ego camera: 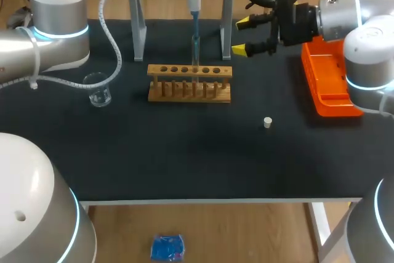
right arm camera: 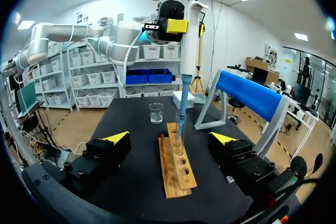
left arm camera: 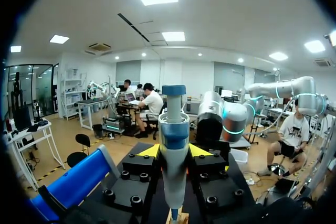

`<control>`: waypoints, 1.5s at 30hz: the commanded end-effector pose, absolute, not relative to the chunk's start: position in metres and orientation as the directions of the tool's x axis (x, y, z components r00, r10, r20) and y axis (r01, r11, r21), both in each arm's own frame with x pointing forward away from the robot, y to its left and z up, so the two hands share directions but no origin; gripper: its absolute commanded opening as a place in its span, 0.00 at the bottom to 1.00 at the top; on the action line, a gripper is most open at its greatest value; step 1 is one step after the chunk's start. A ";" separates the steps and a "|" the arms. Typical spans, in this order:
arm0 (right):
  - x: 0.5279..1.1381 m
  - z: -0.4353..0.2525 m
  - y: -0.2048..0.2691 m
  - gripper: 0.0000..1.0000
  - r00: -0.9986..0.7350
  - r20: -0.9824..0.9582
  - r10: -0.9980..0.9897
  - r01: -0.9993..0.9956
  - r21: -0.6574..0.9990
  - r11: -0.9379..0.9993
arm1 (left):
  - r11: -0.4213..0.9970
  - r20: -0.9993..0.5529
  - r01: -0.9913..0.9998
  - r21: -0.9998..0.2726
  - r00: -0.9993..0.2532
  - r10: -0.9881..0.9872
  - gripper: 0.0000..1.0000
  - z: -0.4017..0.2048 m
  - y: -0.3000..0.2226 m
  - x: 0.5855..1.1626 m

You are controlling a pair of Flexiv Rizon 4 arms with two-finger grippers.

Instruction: Invert the test tube, pick up the pipette, mount the tip to pipette, aspirate from beaker and dispense into the tube, eject the tip, return the pipette, and cap with the stopper.

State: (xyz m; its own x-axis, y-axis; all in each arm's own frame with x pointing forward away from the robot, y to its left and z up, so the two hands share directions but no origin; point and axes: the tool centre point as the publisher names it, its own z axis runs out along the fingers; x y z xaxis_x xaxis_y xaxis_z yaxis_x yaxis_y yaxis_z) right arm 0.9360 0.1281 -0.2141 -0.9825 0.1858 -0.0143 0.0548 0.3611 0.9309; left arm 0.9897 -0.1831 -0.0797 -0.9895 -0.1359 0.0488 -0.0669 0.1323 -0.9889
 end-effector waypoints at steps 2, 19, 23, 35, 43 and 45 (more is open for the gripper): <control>0.936 -0.214 0.128 1.00 -0.982 -0.015 0.186 0.055 0.931 0.361 | 0.133 0.049 -0.067 -0.989 -0.989 -0.136 0.00 -0.079 -0.183 0.990; 0.936 -0.214 0.128 1.00 -0.982 -0.015 0.186 0.055 0.931 0.361 | 0.138 0.021 -0.040 -0.990 -0.990 -0.139 0.00 -0.069 -0.187 0.984; 0.936 -0.214 0.128 1.00 -0.982 -0.015 0.186 0.055 0.931 0.361 | 0.143 0.015 -0.035 -0.989 -0.990 -0.143 0.00 -0.066 -0.188 0.982; 0.936 -0.214 0.128 1.00 -0.982 -0.015 0.186 0.055 0.931 0.361 | 0.158 -0.004 -0.021 -0.987 -0.988 -0.157 0.00 -0.055 -0.188 0.977; 0.936 -0.214 0.128 1.00 -0.982 -0.015 0.186 0.055 0.931 0.361 | 0.165 -0.020 -0.008 -0.986 -0.986 -0.163 0.00 -0.047 -0.188 0.976; 0.936 -0.214 0.128 1.00 -0.982 -0.015 0.186 0.055 0.931 0.361 | 0.167 -0.023 -0.004 -0.986 -0.986 -0.162 0.00 -0.045 -0.189 0.976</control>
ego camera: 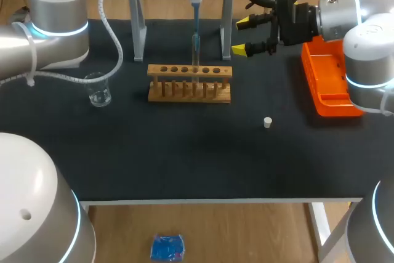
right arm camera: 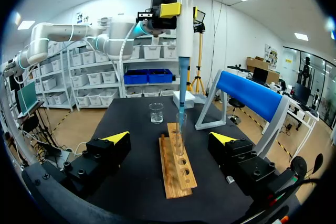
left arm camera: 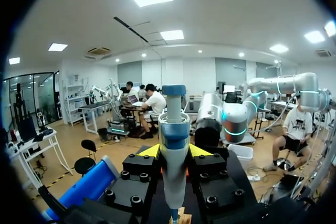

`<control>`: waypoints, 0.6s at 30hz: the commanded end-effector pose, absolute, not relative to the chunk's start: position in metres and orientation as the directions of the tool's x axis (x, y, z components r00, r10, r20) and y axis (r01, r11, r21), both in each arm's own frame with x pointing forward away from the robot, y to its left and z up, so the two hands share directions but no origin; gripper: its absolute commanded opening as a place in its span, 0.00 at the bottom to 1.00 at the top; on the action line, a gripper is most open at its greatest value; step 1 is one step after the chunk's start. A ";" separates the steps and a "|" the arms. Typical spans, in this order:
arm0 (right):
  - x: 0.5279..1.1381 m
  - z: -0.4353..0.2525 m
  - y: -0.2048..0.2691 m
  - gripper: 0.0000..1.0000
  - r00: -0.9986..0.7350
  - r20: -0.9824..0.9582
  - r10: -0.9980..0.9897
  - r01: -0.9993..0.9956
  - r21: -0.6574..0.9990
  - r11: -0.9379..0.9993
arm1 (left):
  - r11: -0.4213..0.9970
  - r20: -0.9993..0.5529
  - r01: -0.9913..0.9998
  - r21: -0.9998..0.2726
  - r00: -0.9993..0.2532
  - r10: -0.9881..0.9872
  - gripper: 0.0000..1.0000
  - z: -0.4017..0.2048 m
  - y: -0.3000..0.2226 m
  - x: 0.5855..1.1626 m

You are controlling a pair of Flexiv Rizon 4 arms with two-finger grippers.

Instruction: Invert the test tube, pick up the pipette, mount the tip to pipette, aspirate from beaker and dispense into the tube, eject the tip, return the pipette, and cap with the stopper.

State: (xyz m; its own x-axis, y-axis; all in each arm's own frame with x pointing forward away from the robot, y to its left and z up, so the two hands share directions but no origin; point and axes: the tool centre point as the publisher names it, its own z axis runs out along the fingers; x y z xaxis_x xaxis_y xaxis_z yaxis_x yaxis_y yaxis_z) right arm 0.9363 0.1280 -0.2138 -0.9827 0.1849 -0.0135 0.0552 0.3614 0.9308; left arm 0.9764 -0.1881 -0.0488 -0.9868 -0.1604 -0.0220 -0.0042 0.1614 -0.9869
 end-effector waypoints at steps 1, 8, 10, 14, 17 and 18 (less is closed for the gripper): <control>0.936 -0.214 0.128 1.00 -0.982 -0.015 0.186 0.055 0.931 0.361 | 0.168 -0.025 -0.003 -0.986 -0.986 -0.162 0.00 -0.044 -0.189 0.976; 0.936 -0.214 0.128 1.00 -0.982 -0.015 0.186 0.055 0.931 0.361 | 0.169 -0.040 0.012 -0.986 -0.986 -0.164 0.00 -0.035 -0.191 0.975; 0.936 -0.214 0.128 1.00 -0.982 -0.015 0.186 0.055 0.931 0.361 | 0.171 -0.043 0.014 -0.985 -0.985 -0.165 0.00 -0.033 -0.192 0.974; 0.936 -0.214 0.128 1.00 -0.982 -0.015 0.186 0.055 0.931 0.361 | 0.177 -0.050 0.019 -0.984 -0.984 -0.169 0.00 -0.030 -0.191 0.973; 0.936 -0.214 0.128 1.00 -0.982 -0.015 0.186 0.055 0.931 0.361 | 0.178 -0.061 0.029 -0.984 -0.982 -0.178 0.00 -0.026 -0.190 0.971; 0.936 -0.214 0.128 1.00 -0.982 -0.015 0.186 0.055 0.931 0.361 | 0.178 -0.062 0.030 -0.984 -0.982 -0.180 0.00 -0.025 -0.190 0.971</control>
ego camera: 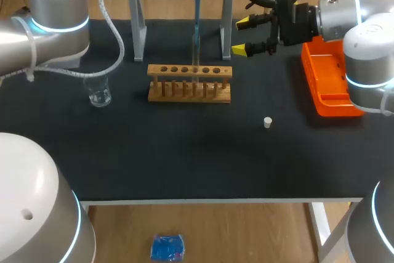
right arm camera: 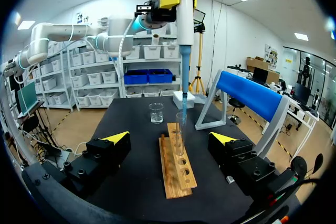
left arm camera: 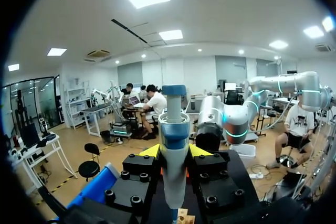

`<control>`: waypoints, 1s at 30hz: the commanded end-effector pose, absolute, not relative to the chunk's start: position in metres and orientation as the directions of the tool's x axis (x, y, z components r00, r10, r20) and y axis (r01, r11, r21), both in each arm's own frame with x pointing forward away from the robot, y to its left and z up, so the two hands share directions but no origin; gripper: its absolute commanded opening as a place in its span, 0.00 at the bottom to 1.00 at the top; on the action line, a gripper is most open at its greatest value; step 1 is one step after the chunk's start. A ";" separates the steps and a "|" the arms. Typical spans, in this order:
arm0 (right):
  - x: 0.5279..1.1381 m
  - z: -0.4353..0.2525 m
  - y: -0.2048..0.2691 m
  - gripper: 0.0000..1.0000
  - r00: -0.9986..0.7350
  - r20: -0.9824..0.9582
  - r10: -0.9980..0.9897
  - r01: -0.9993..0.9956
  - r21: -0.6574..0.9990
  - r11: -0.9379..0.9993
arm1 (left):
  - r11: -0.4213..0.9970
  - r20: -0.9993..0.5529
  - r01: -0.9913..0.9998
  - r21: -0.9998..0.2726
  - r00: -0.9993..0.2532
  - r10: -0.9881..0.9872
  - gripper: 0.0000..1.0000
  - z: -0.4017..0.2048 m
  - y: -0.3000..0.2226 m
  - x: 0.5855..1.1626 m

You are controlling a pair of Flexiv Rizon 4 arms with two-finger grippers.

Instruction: Invert the test tube, pick up the pipette, mount the tip to pipette, aspirate from beaker and dispense into the tube, eject the tip, return the pipette, and cap with the stopper.

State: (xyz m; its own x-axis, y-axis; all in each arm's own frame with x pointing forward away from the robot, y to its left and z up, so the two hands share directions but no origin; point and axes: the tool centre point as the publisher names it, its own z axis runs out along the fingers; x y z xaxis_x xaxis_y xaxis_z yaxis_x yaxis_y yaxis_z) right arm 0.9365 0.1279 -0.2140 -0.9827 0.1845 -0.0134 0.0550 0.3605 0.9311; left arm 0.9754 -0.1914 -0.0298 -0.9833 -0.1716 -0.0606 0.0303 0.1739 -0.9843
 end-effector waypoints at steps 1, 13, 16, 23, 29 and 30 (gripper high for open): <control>0.936 -0.214 0.128 1.00 -0.982 -0.015 0.186 0.055 0.931 0.361 | 0.179 -0.064 0.031 -0.983 -0.981 -0.182 0.00 -0.024 -0.189 0.971; 0.936 -0.214 0.128 1.00 -0.982 -0.015 0.186 0.055 0.931 0.361 | 0.170 -0.089 0.056 -0.984 -0.977 -0.196 0.00 -0.008 -0.190 0.965; 0.936 -0.214 0.128 1.00 -0.982 -0.015 0.186 0.055 0.931 0.361 | 0.172 -0.094 0.059 -0.983 -0.975 -0.199 0.00 -0.003 -0.190 0.963; 0.936 -0.214 0.128 1.00 -0.982 -0.015 0.186 0.055 0.931 0.361 | 0.193 -0.112 0.074 -0.978 -0.975 -0.194 0.00 0.011 -0.186 0.957; 0.936 -0.214 0.128 1.00 -0.982 -0.015 0.186 0.055 0.931 0.361 | 0.236 -0.114 0.066 -0.969 -0.974 -0.196 0.00 0.022 -0.163 0.938; 0.936 -0.214 0.128 1.00 -0.982 -0.015 0.186 0.055 0.931 0.361 | 0.239 -0.120 0.071 -0.968 -0.974 -0.194 0.00 0.022 -0.157 0.934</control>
